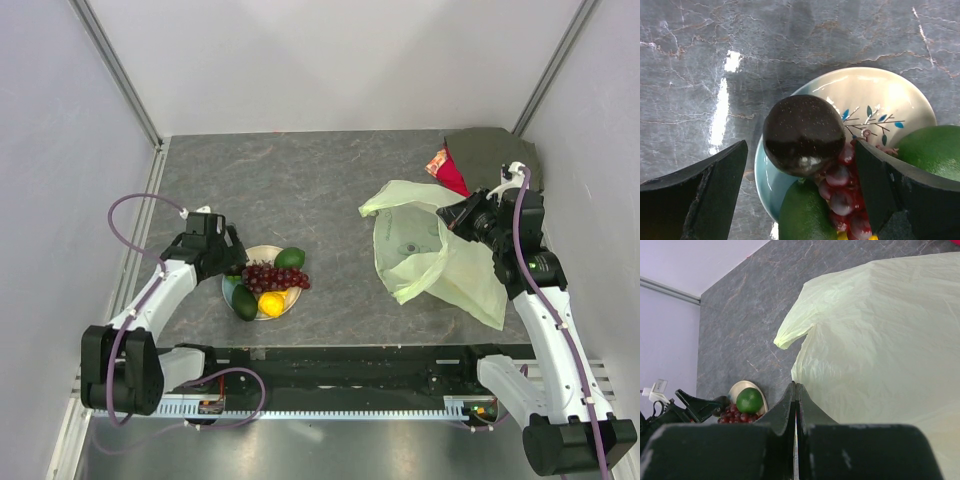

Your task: Place the fruits into the plastic bag

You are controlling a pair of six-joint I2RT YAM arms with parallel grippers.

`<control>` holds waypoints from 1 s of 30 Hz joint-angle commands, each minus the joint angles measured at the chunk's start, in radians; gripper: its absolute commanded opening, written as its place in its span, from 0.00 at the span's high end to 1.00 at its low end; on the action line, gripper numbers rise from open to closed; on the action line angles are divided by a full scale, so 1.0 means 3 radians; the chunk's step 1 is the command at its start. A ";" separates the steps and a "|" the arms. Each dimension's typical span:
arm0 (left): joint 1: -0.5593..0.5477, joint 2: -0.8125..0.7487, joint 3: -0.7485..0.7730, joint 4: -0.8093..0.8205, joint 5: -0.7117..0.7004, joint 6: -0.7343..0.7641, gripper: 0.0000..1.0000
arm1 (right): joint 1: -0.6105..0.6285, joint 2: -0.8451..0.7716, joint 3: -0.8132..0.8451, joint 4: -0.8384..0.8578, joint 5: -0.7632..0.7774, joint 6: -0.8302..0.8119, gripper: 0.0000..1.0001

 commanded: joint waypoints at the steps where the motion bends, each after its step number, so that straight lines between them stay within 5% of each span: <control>1: 0.0038 0.0080 -0.0007 0.0207 0.0106 -0.0034 0.09 | 0.0011 -0.0034 0.0001 0.0059 -0.0008 0.0029 1.00; 15: 0.0079 0.0326 0.0009 0.0330 0.0204 -0.0050 0.26 | 0.0011 0.0033 0.0057 0.0079 0.0007 0.0019 1.00; 30: 0.0079 -0.0128 -0.0027 0.0335 -0.0164 -0.0009 0.37 | 0.0016 0.0053 0.0057 0.0095 0.0017 0.0019 1.00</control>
